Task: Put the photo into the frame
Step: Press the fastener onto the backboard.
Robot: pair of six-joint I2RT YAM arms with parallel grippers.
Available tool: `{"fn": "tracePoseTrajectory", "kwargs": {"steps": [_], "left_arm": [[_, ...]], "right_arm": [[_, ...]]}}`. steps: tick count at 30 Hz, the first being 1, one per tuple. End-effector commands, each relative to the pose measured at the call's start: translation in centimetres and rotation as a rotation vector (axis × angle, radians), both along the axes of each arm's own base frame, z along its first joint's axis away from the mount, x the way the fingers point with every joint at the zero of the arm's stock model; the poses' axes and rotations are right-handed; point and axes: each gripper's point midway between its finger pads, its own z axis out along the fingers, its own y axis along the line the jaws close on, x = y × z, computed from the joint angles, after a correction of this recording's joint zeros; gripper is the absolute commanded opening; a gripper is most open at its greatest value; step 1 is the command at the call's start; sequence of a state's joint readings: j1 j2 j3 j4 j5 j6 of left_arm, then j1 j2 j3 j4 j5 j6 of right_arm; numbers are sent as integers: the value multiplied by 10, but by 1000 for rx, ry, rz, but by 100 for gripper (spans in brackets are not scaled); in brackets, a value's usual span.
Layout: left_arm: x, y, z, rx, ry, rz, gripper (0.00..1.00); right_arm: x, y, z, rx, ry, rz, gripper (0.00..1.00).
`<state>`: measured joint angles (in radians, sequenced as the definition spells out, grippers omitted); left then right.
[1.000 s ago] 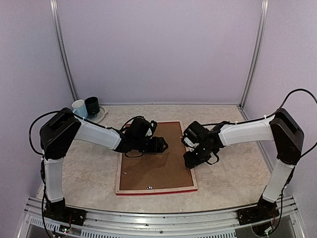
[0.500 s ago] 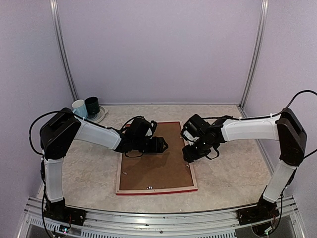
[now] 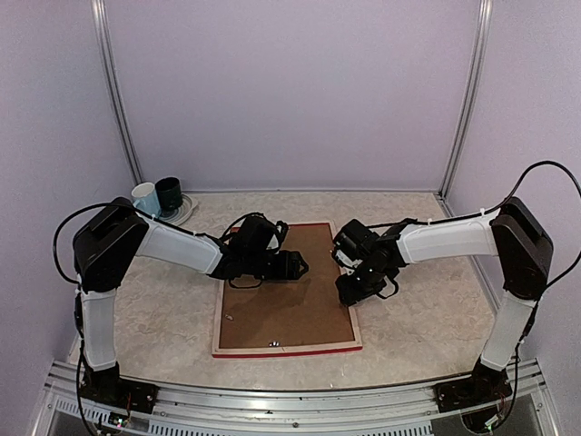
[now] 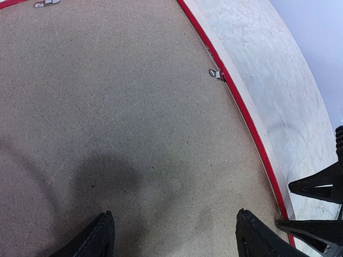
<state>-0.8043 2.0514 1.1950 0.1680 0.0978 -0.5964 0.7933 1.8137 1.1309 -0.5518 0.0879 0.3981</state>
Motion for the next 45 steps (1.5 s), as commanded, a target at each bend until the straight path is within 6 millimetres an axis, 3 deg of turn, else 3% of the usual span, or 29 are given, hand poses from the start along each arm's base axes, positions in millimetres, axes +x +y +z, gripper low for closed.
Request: {"fn": "tracePoseTrajectory", "kwargs": {"steps": [1, 14, 25, 39, 45], "left_arm": [[-19, 17, -50, 115, 114, 2, 77], [-18, 21, -50, 127, 112, 28, 77], [-18, 21, -50, 126, 113, 28, 77], [-18, 21, -50, 126, 115, 27, 77], [-18, 21, -50, 125, 115, 27, 77]], "right_arm": [[-19, -26, -17, -99, 79, -16, 49], [-13, -26, 9, -92, 41, -56, 50], [-35, -27, -21, -185, 126, 2, 50], [-34, -35, -38, -270, 122, 3, 49], [-29, -44, -39, -423, 59, 2, 49]]}}
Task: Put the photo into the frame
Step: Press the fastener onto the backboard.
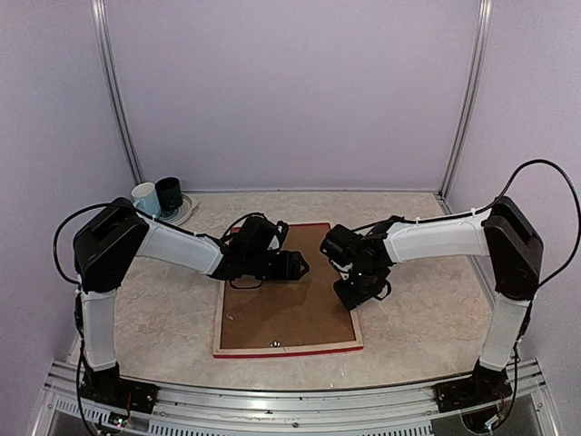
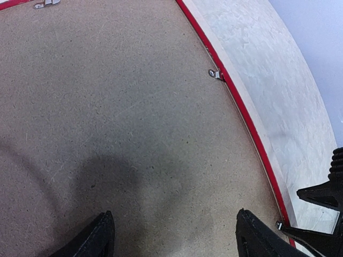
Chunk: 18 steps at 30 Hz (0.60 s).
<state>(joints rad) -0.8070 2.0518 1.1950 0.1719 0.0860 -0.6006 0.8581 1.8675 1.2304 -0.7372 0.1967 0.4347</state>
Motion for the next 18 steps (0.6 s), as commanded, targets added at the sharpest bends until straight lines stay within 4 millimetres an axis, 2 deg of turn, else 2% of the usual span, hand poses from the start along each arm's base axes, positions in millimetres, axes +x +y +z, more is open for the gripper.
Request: {"fn": "tracePoseTrajectory", "kwargs": {"steps": [1, 9, 18], "left_arm": [[-19, 21, -50, 123, 121, 17, 77], [-19, 22, -50, 125, 122, 19, 77], [-20, 23, -54, 131, 131, 27, 76]], "right_arm": [[-15, -39, -40, -282, 31, 3, 48], [-16, -45, -46, -431, -16, -19, 47], [-17, -37, -48, -447, -35, -5, 43]]}}
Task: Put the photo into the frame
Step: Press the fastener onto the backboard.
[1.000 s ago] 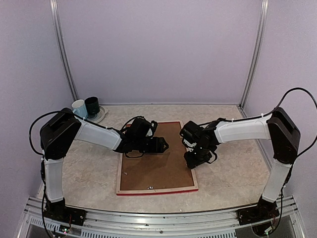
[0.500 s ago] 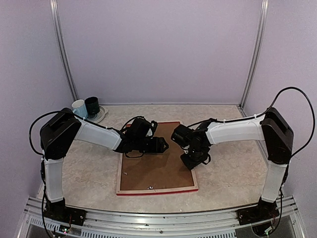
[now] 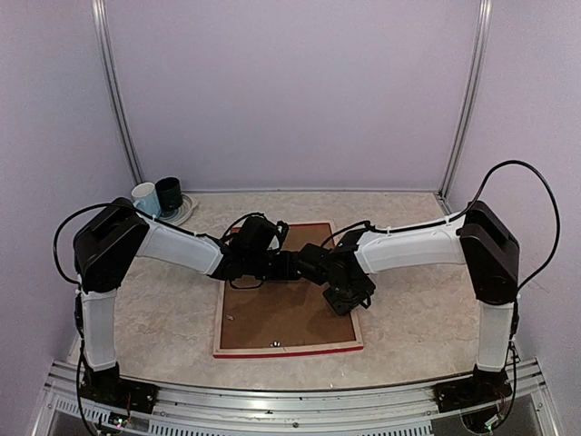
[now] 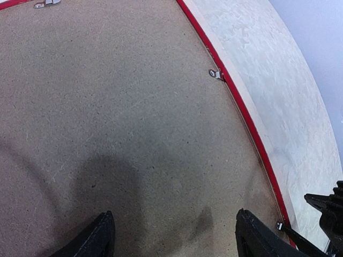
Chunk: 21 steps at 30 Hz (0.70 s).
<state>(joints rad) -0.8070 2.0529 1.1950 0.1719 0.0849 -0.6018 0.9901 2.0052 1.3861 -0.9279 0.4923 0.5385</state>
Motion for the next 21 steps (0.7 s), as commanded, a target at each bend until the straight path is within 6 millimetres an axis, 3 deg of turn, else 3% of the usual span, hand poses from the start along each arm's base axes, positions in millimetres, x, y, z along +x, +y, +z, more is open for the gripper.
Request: {"fn": "tracePoseTrajectory", "kwargs": {"steps": [1, 6, 9, 21], "left_arm": [[-20, 23, -54, 130, 132, 24, 76], [-20, 23, -55, 129, 132, 23, 76], [-21, 22, -55, 127, 134, 22, 76], [-20, 23, -54, 128, 134, 22, 76]], "right_arm": [[-18, -35, -51, -141, 115, -26, 44], [-18, 0, -37, 74, 122, 38, 44], [-17, 11, -29, 132, 118, 58, 44], [-20, 12, -36, 147, 137, 64, 45]]}}
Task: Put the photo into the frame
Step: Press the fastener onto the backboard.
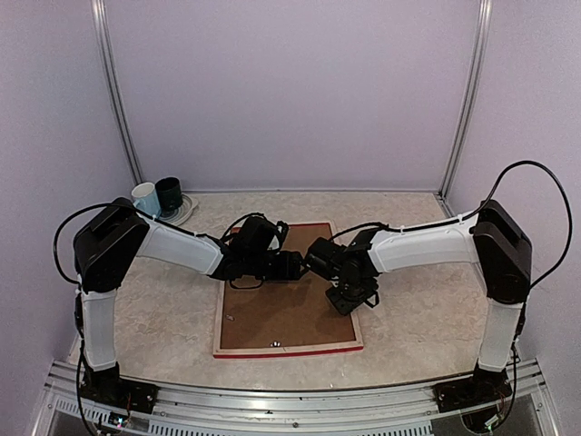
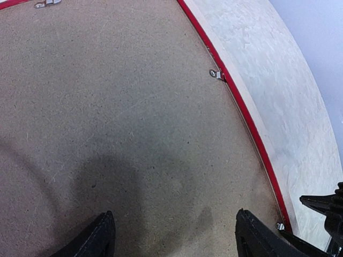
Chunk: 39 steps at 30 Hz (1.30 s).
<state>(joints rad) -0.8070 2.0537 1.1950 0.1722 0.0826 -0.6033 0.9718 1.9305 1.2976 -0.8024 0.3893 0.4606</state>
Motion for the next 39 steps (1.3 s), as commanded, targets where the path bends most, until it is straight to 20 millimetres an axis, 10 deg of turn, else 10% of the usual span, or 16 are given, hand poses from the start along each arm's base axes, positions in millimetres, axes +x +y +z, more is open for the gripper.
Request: {"fn": "tracePoseTrajectory", "kwargs": {"steps": [1, 15, 27, 39], "left_arm": [[-21, 22, -54, 127, 135, 19, 76], [-20, 23, -55, 131, 133, 21, 76], [-20, 23, -51, 127, 125, 19, 76], [-20, 22, -50, 123, 125, 16, 77]], "right_arm": [[-15, 1, -35, 21, 99, 8, 45], [-14, -6, -40, 29, 110, -24, 14], [8, 18, 38, 223, 33, -2, 41], [14, -15, 9, 152, 66, -63, 45]]}}
